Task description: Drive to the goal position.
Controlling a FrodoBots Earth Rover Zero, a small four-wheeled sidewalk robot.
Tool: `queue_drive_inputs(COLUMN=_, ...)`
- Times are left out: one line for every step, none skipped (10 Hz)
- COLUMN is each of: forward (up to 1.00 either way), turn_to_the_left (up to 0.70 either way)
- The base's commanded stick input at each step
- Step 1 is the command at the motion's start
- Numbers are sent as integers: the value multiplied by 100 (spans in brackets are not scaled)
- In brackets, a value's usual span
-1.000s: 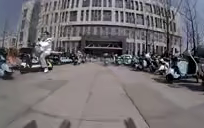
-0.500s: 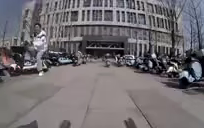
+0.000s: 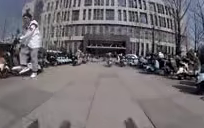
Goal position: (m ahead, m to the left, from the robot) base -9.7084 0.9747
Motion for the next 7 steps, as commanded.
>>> queue_drive_inputs(forward=0, turn_to_the_left=0)
queue_drive_inputs(forward=0, turn_to_the_left=0)
queue_drive_inputs(forward=0, turn_to_the_left=0)
queue_drive_inputs(forward=0, turn_to_the_left=0)
queue_drive_inputs(forward=0, turn_to_the_left=-4)
queue_drive_inputs(forward=0, turn_to_the_left=-61)
queue_drive_inputs(forward=0, turn_to_the_left=-99)
